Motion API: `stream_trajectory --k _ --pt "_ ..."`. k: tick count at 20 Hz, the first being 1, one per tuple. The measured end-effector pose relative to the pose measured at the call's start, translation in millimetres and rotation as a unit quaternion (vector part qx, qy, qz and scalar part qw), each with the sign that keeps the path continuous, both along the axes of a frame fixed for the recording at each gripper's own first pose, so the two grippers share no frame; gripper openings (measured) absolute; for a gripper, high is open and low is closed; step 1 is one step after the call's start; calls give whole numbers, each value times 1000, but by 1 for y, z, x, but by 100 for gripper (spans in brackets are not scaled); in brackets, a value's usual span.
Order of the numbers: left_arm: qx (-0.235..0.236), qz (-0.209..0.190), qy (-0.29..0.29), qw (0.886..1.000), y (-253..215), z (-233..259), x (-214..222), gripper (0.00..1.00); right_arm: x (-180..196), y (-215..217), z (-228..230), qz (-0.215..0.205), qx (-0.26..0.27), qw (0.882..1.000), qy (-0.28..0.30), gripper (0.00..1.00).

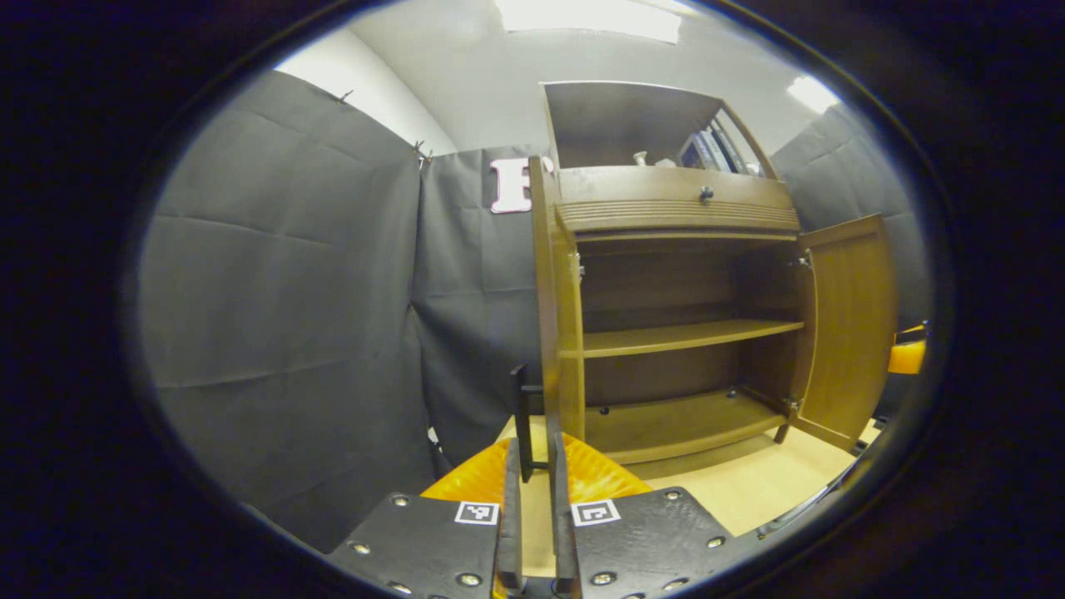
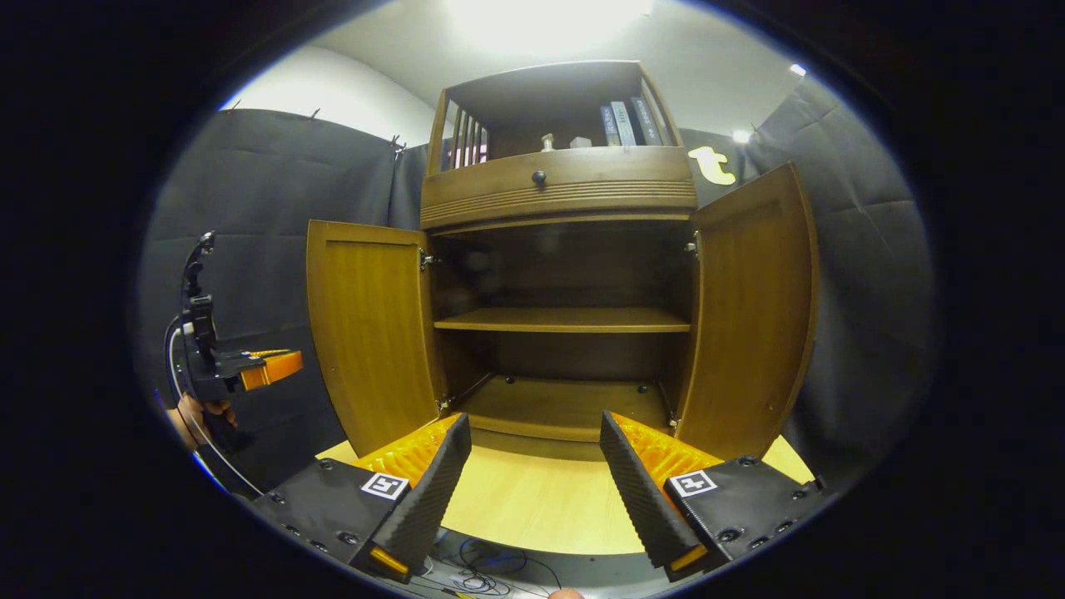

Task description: Open the right door of the double-door shoe cabinet with the right hand, and open the left door with the left hand.

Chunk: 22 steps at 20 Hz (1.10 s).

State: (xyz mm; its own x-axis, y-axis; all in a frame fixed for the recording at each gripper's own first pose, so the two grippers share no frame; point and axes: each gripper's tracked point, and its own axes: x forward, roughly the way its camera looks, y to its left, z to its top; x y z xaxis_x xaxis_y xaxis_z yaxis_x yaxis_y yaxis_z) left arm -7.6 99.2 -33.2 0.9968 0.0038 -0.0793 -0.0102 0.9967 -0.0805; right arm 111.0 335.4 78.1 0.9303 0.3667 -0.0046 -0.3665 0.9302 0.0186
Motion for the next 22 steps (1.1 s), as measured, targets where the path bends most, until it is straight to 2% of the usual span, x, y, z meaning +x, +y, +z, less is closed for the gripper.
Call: stream_trajectory --k 2,3,4,5,7,11,16,22 --pt "-1 -2 -1 1000 -11 13 -10 15 -2 -13 5 -8 0 1000 -7 98" --pt "-3 -5 -2 1000 -20 17 -15 15 -3 -20 7 -13 0 1000 -10 92" --pt "-4 -7 -3 1000 -28 22 -19 15 -6 -26 9 -18 0 1000 -15 92" --pt "-4 -9 -4 1000 -36 24 -23 14 -7 -33 11 -24 -1 1000 -20 98" --pt "0 -16 -3 1000 -52 30 -29 19 -10 -46 14 -35 -2 999 -27 98" --pt "0 -23 -4 1000 -72 36 -39 20 -12 -71 14 -62 -4 997 -34 98" --pt "-2 2 -15 1000 -71 46 -45 95 -9 -91 14 -82 8 996 -34 98" --pt "-5 15 -15 1000 -70 49 -44 95 -1 -105 18 -99 22 994 -35 98"
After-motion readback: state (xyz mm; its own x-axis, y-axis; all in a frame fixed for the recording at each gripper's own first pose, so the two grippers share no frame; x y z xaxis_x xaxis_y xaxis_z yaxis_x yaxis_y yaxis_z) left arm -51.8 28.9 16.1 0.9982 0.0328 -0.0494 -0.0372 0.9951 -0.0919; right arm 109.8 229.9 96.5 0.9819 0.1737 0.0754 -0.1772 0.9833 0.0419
